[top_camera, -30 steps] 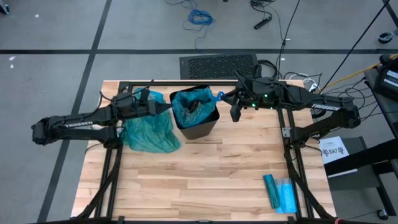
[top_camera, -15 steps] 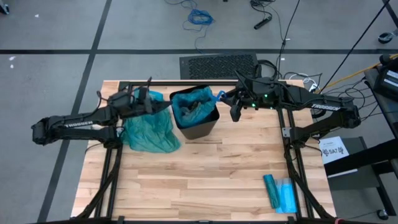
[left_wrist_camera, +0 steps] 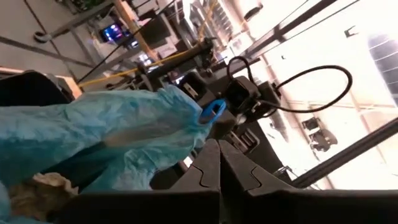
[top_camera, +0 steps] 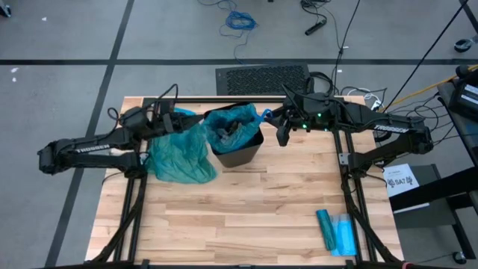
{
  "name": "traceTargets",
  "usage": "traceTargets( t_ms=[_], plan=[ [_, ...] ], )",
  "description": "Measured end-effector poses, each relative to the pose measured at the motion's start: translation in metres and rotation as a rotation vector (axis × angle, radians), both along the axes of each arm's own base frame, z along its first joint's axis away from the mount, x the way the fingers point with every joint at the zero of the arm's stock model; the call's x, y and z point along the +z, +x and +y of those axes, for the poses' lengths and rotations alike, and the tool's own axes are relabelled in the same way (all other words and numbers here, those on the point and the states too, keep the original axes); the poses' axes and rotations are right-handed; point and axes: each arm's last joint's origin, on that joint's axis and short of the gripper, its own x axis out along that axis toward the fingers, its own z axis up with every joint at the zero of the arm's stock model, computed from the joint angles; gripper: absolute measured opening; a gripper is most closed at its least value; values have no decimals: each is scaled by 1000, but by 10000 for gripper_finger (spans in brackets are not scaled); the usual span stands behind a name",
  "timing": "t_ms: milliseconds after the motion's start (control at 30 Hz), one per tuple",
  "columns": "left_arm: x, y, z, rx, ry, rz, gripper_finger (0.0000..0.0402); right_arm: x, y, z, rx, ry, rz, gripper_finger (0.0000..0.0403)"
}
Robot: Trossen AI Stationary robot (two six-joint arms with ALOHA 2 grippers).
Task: Place trash/remove bag and relplace
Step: Remove the trash bag from the trash bin
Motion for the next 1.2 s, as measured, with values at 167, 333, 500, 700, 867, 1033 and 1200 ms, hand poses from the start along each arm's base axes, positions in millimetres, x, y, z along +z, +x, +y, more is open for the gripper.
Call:
traceTargets(
  t_ms=[167, 333, 500, 700, 867, 1033, 1200],
  plan=[
    [-5, -8, -2, 2, -24, 81, 0, 0, 0, 0, 0, 0, 3, 70],
    [-19, -31, -7, 87, -100, 270, 0, -1, -1, 0, 0, 1, 16, 70],
    [-17, -53, -13, 122, -58, 271, 0, -3, -1, 0, -3, 10, 31, 70],
    [-9, -58, -16, 91, -7, 201, 1, -3, -1, 0, -4, 12, 32, 70],
    [-9, -52, -14, 102, 25, 202, 35, -3, -1, 0, -5, 12, 31, 70],
    [-13, -44, -11, 100, 14, 242, 107, -3, -1, 0, -5, 13, 30, 70],
    [-18, -36, -12, -2, -26, 276, 151, -3, -1, 0, -5, 13, 30, 70]
  ],
)
